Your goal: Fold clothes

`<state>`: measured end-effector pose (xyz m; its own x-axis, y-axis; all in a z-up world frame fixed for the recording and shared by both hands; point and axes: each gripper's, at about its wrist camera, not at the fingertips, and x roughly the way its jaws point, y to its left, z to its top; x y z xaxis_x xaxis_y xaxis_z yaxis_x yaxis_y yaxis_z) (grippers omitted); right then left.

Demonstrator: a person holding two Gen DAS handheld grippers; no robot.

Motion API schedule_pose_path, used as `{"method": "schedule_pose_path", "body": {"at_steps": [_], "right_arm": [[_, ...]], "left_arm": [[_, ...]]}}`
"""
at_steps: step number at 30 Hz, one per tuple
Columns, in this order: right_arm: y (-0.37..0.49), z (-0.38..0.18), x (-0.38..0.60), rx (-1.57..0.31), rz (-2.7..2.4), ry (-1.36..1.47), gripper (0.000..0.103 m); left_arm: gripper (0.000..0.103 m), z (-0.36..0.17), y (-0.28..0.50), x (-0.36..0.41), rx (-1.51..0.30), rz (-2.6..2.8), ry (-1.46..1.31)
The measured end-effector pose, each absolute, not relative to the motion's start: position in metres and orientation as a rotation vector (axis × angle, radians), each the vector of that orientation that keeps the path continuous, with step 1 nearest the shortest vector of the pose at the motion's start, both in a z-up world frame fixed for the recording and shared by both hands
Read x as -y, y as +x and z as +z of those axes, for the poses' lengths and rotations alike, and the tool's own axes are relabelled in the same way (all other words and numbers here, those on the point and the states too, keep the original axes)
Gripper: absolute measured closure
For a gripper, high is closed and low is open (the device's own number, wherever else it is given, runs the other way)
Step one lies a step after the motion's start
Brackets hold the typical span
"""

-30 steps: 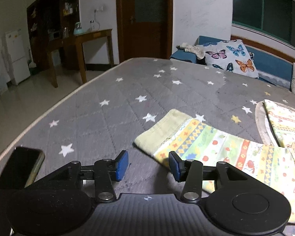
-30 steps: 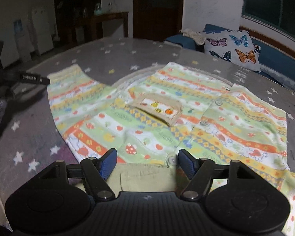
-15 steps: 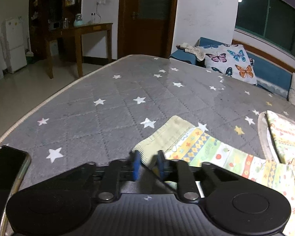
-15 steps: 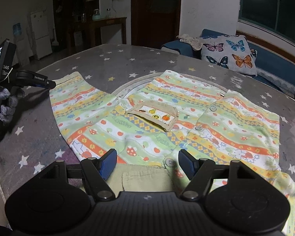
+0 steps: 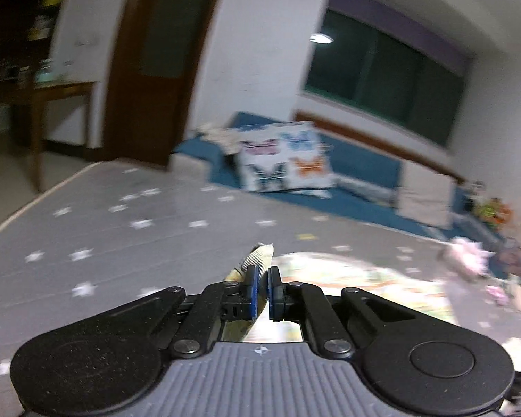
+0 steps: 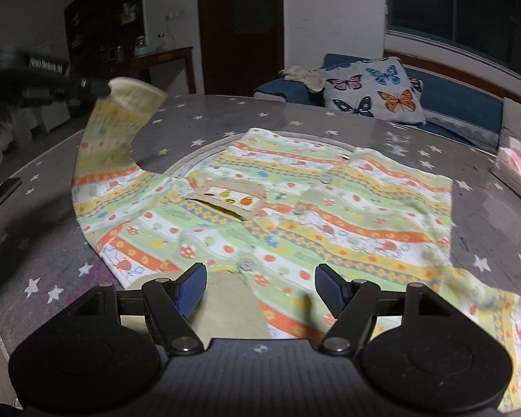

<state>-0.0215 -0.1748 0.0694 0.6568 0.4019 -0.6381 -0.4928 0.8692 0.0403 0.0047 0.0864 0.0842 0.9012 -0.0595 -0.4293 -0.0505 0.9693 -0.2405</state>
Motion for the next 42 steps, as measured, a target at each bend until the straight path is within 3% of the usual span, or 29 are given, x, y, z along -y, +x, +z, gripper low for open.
{"method": "schedule_pose_path", "body": {"at_steps": [12,24,32,34,41,42], "right_arm": [[-0.029,0.061,0.238,-0.668,0.418,-0.026,0.032],[-0.034,0.059,0.269,-0.668,0.357,0.039,0.032],[-0.033,0.069,0.274,-0.67,0.366,0.087,0.035],[-0.026,0.068,0.269,-0.679,0.375,0.093,0.042],[0.009,0.053,0.243,-0.731,0.383,0.068,0.053],[0.014,0.05,0.24,-0.741,0.381,0.065,0.06]], "left_arm": [[0.098,0.11,0.021,0.041,-0.443,-0.301,-0.218],[0.096,0.059,0.027,0.116,-0.634,-0.564,-0.127],[0.084,0.051,0.018,0.061,-0.618,-0.45,-0.049],[0.084,0.047,0.022,0.037,-0.625,-0.365,-0.04],[0.084,0.021,0.016,-0.026,-0.691,-0.172,-0.042],[0.082,0.019,0.014,-0.031,-0.696,-0.161,-0.045]]}}
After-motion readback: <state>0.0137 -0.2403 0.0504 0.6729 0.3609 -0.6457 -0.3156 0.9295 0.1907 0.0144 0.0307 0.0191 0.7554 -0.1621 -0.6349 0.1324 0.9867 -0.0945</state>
